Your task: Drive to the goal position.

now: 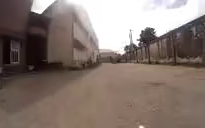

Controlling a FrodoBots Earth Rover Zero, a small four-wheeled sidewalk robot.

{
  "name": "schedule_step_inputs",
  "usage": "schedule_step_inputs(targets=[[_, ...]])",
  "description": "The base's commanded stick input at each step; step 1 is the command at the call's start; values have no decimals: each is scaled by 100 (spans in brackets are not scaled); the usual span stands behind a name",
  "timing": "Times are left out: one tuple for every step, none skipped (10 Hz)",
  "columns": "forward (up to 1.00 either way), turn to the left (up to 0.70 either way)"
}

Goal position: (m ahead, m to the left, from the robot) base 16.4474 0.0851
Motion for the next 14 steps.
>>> schedule_step_inputs(targets=[[100, 0], [100, 0], [100, 0], [100, 0], [100, 0], [100, 0], [100, 0], [100, 0], [100, 0], [100, 0], [100, 0], [100, 0], [100, 0], [100, 0]])
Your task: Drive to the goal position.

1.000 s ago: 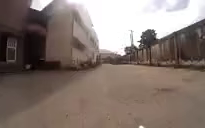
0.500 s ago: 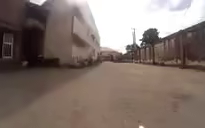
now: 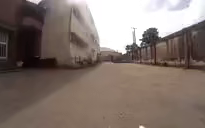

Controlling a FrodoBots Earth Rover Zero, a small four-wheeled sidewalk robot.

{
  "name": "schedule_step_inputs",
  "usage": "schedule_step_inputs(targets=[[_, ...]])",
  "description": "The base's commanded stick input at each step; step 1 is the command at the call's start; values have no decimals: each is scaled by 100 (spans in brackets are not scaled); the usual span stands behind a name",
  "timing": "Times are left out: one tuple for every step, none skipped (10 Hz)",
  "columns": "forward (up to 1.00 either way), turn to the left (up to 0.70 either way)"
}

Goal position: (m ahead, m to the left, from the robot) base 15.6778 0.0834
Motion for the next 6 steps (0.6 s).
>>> schedule_step_inputs(targets=[[100, 0], [100, 0], [100, 0], [100, -12], [100, -27], [100, -27]])
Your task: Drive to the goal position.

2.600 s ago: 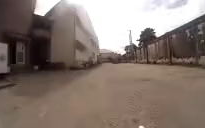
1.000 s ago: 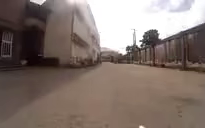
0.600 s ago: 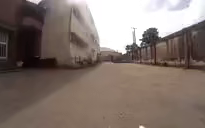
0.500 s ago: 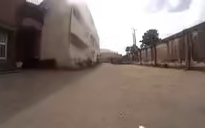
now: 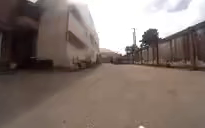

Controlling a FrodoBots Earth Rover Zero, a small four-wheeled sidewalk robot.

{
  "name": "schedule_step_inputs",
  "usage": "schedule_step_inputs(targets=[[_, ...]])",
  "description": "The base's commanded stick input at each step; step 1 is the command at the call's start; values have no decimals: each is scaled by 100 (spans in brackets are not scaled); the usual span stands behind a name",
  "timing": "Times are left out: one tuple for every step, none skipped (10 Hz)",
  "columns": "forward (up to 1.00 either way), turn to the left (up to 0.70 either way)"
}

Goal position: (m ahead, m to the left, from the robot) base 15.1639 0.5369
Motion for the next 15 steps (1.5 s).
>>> schedule_step_inputs(targets=[[100, 0], [100, 0], [100, 0], [100, 0], [100, 0], [100, 0], [100, -6], [100, -20], [100, 0], [100, 0], [100, 0], [100, 0], [100, 0], [100, 0], [100, 0]])
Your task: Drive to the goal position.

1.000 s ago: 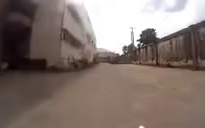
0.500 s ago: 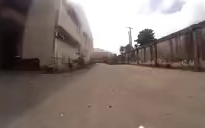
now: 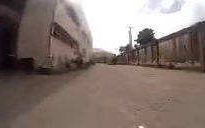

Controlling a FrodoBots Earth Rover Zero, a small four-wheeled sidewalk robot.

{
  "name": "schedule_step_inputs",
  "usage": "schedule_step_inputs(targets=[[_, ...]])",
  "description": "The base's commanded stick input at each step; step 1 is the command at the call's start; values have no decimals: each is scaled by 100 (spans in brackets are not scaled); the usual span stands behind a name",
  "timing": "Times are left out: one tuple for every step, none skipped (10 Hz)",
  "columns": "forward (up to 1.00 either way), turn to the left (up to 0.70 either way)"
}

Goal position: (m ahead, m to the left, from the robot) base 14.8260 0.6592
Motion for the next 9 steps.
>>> schedule_step_inputs(targets=[[100, 0], [100, 0], [100, 0], [100, 0], [100, 0], [100, 0], [100, 0], [100, 0], [100, 0]])
